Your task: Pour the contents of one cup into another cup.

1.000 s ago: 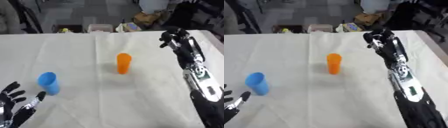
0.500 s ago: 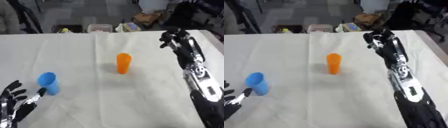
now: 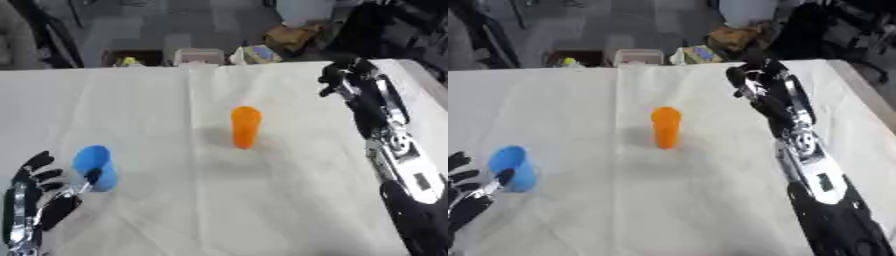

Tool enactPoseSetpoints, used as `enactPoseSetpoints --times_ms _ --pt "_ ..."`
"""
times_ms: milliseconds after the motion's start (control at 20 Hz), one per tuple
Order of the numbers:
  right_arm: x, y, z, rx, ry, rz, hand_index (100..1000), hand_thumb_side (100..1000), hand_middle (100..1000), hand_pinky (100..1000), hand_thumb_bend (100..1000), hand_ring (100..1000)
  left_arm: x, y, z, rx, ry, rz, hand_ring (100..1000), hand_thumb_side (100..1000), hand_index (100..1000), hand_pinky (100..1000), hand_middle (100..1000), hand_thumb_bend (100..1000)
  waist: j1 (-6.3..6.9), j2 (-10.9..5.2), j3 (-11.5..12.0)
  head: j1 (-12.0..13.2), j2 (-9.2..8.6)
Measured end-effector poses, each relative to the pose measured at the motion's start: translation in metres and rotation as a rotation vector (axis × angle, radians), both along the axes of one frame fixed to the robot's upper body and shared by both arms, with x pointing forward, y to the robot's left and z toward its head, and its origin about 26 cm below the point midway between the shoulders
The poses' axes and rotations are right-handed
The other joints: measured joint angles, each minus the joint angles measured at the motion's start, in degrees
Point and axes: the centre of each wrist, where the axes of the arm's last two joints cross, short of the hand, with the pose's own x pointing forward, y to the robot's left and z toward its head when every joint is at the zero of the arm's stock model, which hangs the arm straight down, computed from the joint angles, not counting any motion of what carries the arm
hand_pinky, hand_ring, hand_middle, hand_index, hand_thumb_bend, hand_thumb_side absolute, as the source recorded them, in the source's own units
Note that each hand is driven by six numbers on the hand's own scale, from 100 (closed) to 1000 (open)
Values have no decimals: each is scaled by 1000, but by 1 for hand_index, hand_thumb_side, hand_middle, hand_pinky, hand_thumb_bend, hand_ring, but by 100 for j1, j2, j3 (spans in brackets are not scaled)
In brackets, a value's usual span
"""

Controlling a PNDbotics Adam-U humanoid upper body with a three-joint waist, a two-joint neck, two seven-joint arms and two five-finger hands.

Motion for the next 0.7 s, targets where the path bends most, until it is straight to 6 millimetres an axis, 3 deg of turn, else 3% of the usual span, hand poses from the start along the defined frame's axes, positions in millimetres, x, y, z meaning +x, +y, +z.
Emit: enactPoseSetpoints --times_ms 700 --pt "0 0 0 -2 1 4 729 469 577 476 730 596 15 -2 -1 57 37 -37 669 290 838 611 721 854 2 0 -18 6 27"
